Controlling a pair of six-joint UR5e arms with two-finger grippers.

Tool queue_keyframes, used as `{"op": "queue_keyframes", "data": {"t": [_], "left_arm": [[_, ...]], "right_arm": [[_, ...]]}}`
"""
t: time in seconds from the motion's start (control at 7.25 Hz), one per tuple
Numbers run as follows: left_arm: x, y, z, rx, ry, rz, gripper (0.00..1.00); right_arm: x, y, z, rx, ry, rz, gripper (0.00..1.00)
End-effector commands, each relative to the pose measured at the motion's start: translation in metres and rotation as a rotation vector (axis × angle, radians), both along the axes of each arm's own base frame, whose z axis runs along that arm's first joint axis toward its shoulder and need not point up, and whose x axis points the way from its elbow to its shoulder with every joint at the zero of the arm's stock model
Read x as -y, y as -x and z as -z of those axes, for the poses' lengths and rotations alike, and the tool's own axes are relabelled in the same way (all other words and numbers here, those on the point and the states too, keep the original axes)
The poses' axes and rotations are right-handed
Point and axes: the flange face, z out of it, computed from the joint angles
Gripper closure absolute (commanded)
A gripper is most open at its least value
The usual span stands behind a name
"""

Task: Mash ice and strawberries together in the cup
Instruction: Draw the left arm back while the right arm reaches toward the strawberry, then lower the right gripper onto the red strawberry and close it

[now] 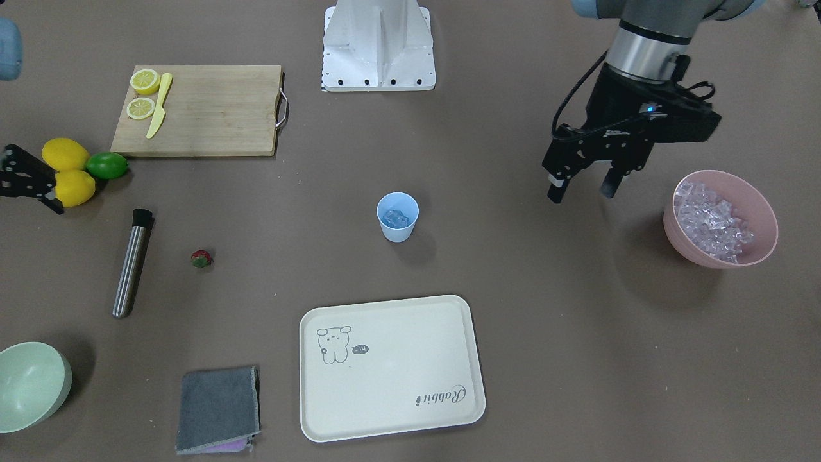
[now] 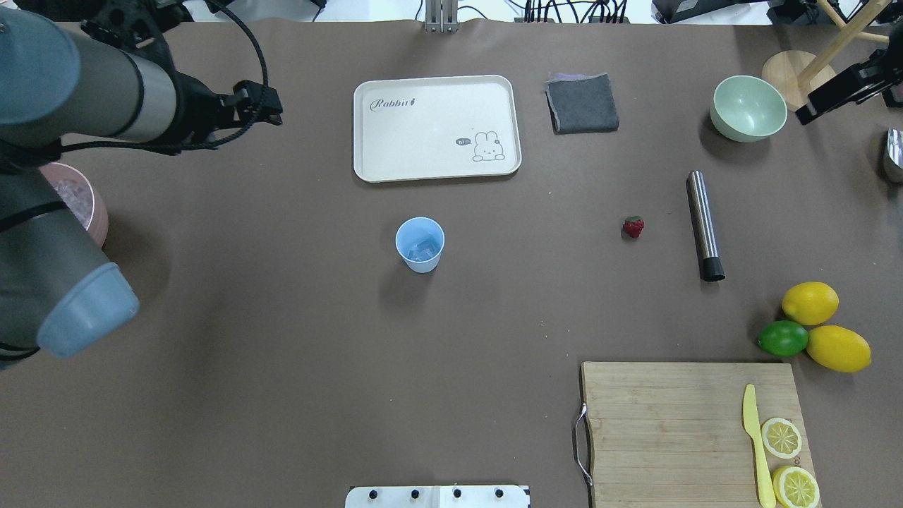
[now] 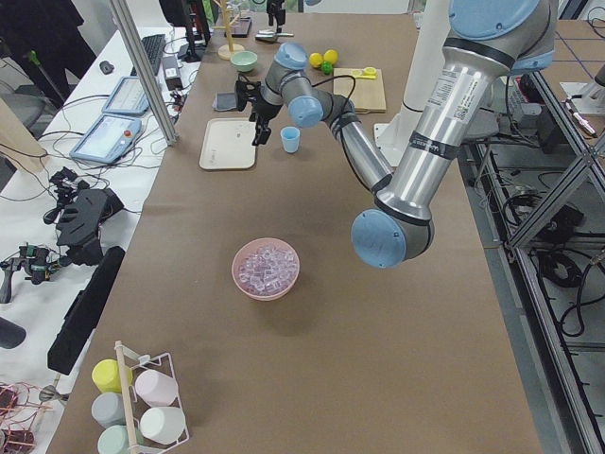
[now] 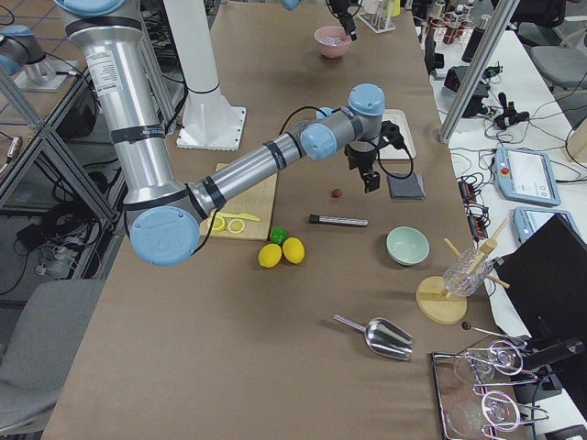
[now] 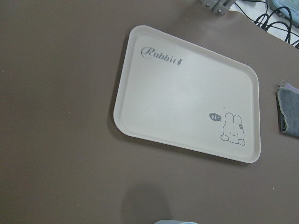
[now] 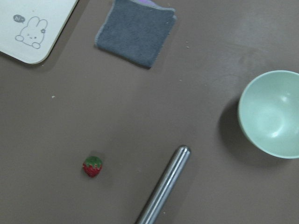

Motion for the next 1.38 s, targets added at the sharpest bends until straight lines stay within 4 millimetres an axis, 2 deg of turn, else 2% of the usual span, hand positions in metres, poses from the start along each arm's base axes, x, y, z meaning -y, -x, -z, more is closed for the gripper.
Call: {"op": "queue_keyframes", "data": {"t": [0.0,0.14,0.28,0.41,0.55,0.69,1.24], "left_arm": [[0.023,0.02,-0.038,0.076,-0.008,-0.076,0.02],[0.03,0.032,-0.045,0.111,-0.038,-0.089,0.02],[0.029,0.036,-0.055,0.113,-0.023,-0.097,0.02],[0.015,0.046,-0.058,0.104,-0.018,-0.09,0.02],[0.009,0.05,-0.071,0.112,-0.004,-0.093,0.02],[0.01,0.05,-0.072,0.113,-0.002,-0.091,0.02],[0.011,0.045,-0.067,0.11,-0.011,-0.099,0.02]], "right_arm": [[-0.025,0.081,0.001,0.033,0.083,-0.108,0.0],[-0.037,0.135,0.01,-0.003,0.09,-0.15,0.0],[-0.046,0.172,-0.002,-0.046,0.087,-0.131,0.0],[-0.051,0.215,0.007,-0.067,0.053,-0.11,0.0],[-0.05,0.241,-0.001,-0.097,0.056,-0.101,0.0],[-0.045,0.252,-0.006,-0.112,0.061,-0.098,0.0],[-0.039,0.247,-0.027,-0.144,0.085,-0.112,0.01]]}}
